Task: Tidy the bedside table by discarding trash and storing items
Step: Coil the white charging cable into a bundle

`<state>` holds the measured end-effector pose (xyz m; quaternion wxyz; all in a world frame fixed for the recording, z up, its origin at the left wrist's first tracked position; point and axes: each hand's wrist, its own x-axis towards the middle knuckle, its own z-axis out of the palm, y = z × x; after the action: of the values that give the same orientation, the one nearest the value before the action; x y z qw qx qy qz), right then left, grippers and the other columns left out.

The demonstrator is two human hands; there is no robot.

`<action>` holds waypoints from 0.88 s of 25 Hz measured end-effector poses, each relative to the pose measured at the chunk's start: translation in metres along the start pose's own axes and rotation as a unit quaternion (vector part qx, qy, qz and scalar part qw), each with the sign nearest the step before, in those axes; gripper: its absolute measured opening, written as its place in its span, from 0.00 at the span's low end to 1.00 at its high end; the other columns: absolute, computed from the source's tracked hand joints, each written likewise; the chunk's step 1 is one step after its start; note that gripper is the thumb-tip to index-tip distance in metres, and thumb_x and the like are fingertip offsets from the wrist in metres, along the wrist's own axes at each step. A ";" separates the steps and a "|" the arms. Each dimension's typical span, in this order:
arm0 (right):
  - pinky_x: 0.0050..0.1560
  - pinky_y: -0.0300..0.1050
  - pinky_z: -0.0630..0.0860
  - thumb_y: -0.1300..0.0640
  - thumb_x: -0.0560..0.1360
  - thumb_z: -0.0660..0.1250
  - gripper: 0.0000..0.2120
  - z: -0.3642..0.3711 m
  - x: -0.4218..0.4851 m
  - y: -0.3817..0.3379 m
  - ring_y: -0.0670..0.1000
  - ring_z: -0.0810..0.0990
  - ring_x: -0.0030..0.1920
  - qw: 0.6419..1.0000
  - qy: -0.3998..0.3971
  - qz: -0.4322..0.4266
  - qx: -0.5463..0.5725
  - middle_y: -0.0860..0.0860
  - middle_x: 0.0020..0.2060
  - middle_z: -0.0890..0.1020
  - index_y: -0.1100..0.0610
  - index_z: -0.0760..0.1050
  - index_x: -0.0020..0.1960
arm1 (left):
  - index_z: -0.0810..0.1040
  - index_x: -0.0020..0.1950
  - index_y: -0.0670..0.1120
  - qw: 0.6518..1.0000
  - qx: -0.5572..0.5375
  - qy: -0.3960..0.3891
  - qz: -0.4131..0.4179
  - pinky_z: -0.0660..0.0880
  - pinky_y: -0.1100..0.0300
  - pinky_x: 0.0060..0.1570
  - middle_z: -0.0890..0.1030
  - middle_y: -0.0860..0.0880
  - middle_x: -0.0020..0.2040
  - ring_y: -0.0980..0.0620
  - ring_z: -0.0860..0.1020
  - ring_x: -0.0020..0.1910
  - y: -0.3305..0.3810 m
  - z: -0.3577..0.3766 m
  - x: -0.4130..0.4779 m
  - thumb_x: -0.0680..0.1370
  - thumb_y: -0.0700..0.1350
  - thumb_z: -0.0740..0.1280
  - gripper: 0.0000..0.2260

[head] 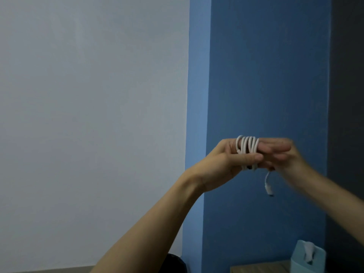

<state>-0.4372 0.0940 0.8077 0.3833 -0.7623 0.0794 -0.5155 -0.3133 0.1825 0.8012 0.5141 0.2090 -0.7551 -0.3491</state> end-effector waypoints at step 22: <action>0.39 0.27 0.74 0.51 0.60 0.73 0.07 0.023 -0.050 -0.033 0.42 0.82 0.36 0.971 0.109 -0.194 -0.087 0.45 0.35 0.84 0.54 0.81 0.35 | 0.68 0.23 0.44 0.974 -0.031 0.224 0.000 0.70 0.67 0.27 0.71 0.49 0.22 0.50 0.74 0.24 0.025 0.002 0.007 0.62 0.41 0.56 0.08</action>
<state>-0.4492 0.1543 0.7897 0.1974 -0.7328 0.0158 -0.6509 -0.3169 0.1956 0.8237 0.6763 0.2660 -0.6093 -0.3171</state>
